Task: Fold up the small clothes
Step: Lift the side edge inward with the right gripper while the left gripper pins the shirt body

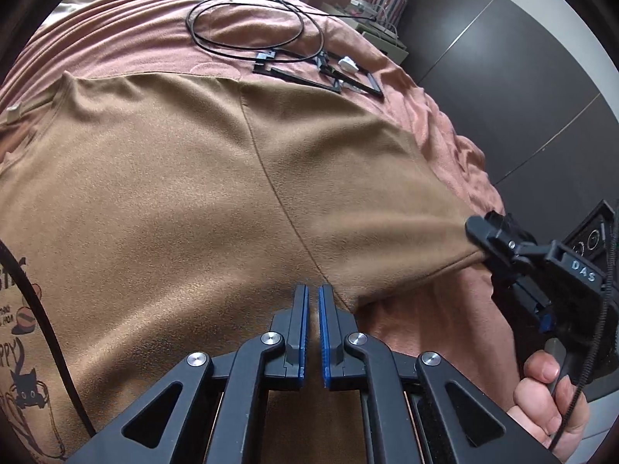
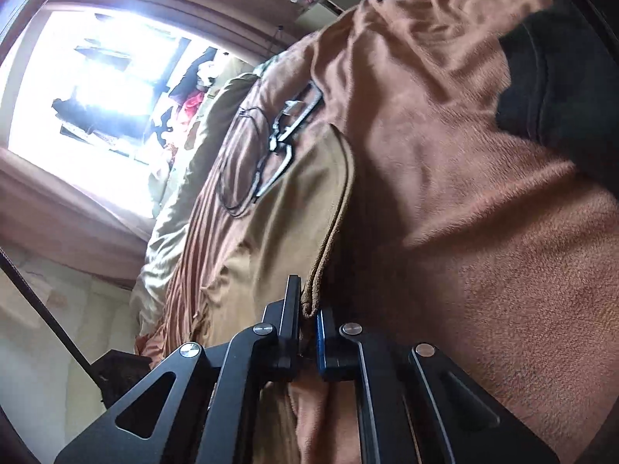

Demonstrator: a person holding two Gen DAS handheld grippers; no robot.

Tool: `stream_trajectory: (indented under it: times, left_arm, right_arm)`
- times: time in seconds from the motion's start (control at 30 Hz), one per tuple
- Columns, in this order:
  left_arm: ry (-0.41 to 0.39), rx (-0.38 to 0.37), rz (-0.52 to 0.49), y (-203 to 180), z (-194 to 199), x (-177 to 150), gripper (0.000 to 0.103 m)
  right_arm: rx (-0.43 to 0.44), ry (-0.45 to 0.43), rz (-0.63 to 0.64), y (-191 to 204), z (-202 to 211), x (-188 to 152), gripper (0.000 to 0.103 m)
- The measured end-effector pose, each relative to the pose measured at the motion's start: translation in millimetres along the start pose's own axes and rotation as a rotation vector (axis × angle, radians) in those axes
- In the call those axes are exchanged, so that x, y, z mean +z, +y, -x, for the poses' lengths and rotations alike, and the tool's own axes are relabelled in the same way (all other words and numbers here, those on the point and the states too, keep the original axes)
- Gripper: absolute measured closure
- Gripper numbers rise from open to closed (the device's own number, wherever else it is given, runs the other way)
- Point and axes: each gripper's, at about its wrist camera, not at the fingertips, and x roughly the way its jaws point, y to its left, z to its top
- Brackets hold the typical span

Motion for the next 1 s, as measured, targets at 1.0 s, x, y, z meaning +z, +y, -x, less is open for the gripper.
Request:
stream_trajectory:
  times: [1.0]
  left_arm:
    - [-0.015, -0.095, 0.188, 47, 27, -2, 0.102]
  right_arm:
    - [0.183, 0.157, 0.159, 64, -55, -25, 0.100]
